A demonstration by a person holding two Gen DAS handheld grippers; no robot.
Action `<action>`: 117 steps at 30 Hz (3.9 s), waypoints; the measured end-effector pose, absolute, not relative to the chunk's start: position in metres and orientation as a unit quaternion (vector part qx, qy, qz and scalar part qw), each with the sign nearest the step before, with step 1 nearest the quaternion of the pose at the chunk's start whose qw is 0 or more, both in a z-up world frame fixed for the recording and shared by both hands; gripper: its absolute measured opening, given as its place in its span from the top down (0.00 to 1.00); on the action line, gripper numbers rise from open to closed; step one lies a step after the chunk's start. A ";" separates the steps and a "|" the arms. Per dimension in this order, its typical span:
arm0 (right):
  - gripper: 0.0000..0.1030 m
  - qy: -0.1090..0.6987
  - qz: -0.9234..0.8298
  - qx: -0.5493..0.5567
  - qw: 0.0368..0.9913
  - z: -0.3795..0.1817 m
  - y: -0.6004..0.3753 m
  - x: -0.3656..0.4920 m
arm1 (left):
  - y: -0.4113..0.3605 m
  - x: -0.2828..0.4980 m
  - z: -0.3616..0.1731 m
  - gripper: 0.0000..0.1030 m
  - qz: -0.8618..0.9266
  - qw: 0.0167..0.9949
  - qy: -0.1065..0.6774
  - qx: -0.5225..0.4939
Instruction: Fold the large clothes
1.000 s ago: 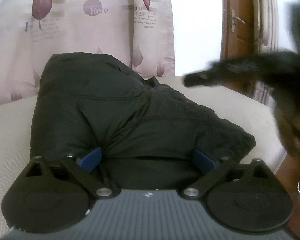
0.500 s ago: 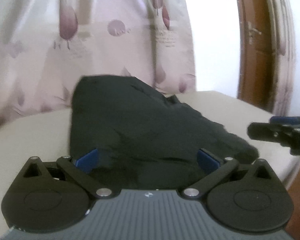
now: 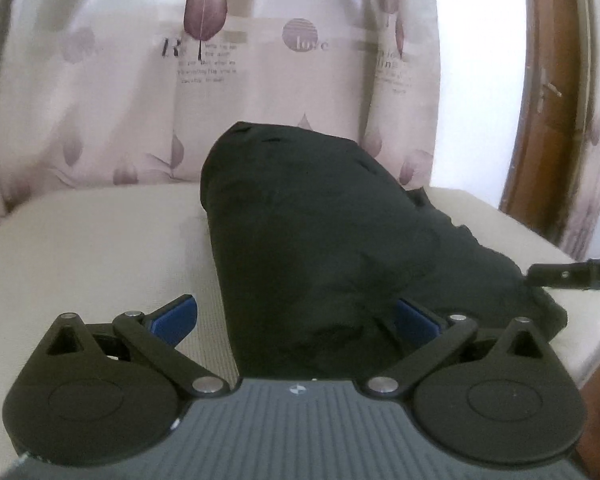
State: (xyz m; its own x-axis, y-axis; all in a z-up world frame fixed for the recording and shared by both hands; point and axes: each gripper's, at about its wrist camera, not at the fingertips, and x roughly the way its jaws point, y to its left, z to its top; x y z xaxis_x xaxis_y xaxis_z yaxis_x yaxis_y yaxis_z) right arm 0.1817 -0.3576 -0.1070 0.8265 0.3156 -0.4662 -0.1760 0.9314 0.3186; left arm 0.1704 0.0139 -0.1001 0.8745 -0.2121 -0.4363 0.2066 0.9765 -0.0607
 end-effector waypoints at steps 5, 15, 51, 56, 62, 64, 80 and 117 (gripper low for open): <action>0.08 0.314 0.150 0.173 0.921 -0.116 -0.367 0.233 | 0.037 0.221 -0.101 0.00 -0.173 0.950 0.256 -0.049; 0.01 0.387 0.207 0.262 0.860 -0.152 -0.366 0.300 | 0.062 0.289 -0.132 0.00 -0.286 0.897 0.315 -0.122; 0.02 0.148 0.109 0.028 0.983 -0.064 -0.247 0.098 | 0.020 0.099 -0.039 0.00 0.018 0.994 0.105 0.022; 0.01 0.130 0.130 0.063 0.981 -0.063 -0.245 0.081 | 0.017 0.081 -0.035 0.00 0.054 0.995 0.085 0.017; 0.01 0.116 0.151 0.062 0.980 -0.058 -0.239 0.065 | 0.025 0.079 -0.032 0.00 0.059 0.990 0.130 -0.015; 0.01 0.114 0.154 0.055 0.980 -0.059 -0.236 0.060 | 0.029 0.079 -0.033 0.00 0.057 0.988 0.140 -0.028; 0.01 0.121 0.148 0.027 0.981 -0.066 -0.221 0.048 | 0.025 0.071 -0.043 0.00 0.056 0.985 0.164 -0.026; 0.01 0.153 0.125 0.018 0.980 -0.084 -0.219 0.055 | 0.012 0.068 -0.074 0.00 0.043 0.983 0.179 0.003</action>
